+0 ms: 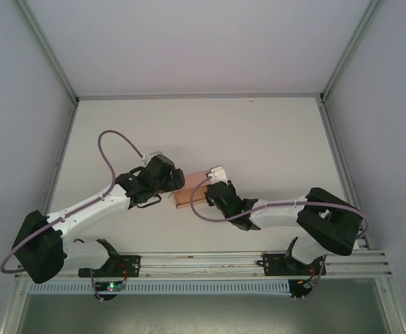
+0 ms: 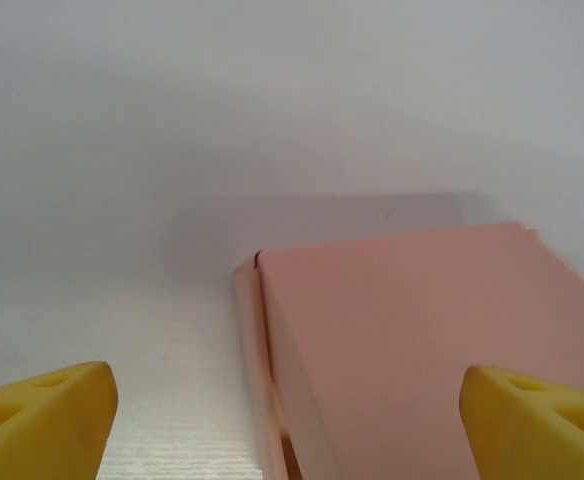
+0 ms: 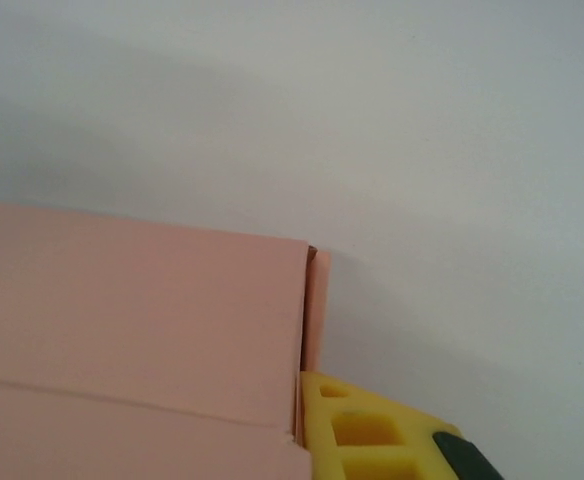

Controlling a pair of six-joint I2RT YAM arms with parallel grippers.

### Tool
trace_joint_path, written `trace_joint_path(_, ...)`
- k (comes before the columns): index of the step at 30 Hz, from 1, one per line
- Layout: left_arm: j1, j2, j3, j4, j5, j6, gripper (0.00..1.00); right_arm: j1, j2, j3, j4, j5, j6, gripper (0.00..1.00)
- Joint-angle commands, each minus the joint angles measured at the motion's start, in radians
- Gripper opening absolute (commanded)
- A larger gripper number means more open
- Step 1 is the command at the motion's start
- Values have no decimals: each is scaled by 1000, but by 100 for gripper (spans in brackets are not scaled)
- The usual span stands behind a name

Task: Assemble paper box

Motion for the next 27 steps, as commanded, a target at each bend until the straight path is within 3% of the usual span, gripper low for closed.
trace_joint_path(1,15,27,-41,75,20,-43,84,18,20,-12,-7,27,4,16)
trace_joint_path(9,25,106,-98,172,71,-49,64,32,-17,-23,-66,-28,14,28)
trace_joint_path(17,39,121,-136,199,72,-36,58,32,-223,-110,-239,-130,44,49)
trace_joint_path(24,79,151,-222,393,254,36,57,-10,-435,-236,-263,-144,50,73)
trace_joint_path(27,95,166,-244,441,283,53,50,-66,-484,-235,-247,-198,27,85)
